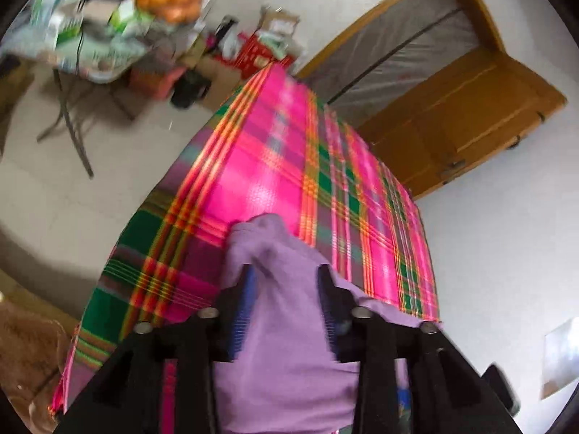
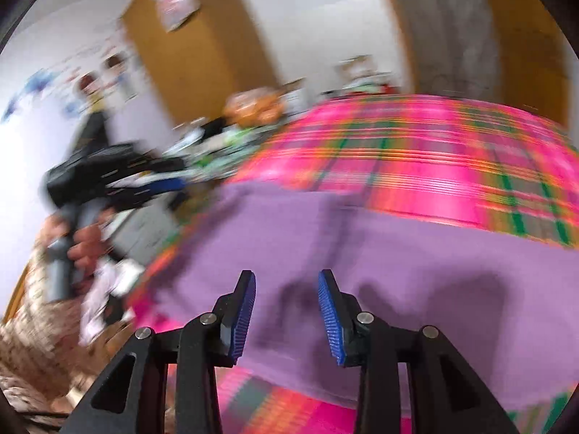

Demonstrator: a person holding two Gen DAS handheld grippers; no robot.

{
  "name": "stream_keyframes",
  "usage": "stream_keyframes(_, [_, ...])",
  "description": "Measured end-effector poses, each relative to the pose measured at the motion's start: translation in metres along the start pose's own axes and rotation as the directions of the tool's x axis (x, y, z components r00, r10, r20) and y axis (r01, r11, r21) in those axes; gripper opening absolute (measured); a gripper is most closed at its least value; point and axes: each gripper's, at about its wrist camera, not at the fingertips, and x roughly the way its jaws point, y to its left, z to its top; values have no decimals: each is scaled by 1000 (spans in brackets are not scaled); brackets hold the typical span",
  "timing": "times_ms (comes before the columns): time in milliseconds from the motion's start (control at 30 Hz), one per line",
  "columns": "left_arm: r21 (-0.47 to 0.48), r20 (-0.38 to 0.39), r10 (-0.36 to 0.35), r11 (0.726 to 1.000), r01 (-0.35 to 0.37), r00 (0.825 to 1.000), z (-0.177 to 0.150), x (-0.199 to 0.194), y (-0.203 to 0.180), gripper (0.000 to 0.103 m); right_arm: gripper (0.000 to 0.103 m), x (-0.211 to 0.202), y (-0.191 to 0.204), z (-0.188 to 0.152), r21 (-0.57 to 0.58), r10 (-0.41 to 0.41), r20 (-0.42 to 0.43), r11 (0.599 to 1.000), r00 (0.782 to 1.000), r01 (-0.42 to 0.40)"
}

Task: Fold clothes
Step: 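Open both grippers and release the purple garment on the bed, then move both open grippers back from the folded purple garment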

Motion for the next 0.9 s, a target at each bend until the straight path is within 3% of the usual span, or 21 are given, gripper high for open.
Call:
stream_keyframes(133, [51, -38, -57, 997, 59, 998, -17, 12, -38, 40, 36, -28, -64, -8, 134, -191, 37, 974, 981, 185])
stream_keyframes(233, [95, -90, -89, 991, 97, 992, -29, 31, -69, 40, 36, -54, -98, -20, 194, -276, 58, 946, 959, 261])
stream_keyframes(367, [180, -167, -104, 974, 135, 980, -49, 60, -116, 40, 36, -60, -127, -20, 182, -427, 27, 891, 904, 416])
stream_keyframes(467, [216, -229, -113, 962, 164, 967, -65, 85, -141, 40, 36, -60, -148, -15, 166, -488, 3, 861, 873, 481])
stream_keyframes(567, [237, -288, -113, 954, 185, 951, -76, 110, -162, 40, 36, -67, -174, -13, 223, -502, 4, 843, 865, 489])
stream_keyframes(700, [257, -346, -113, 943, 210, 931, -89, 137, -183, 40, 36, -64, -215, -12, 273, -560, -35, 792, 828, 547])
stream_keyframes(900, [266, -375, -90, 943, 200, 923, -93, 167, -193, 40, 35, -88, -267, -25, 368, -614, -68, 717, 786, 592])
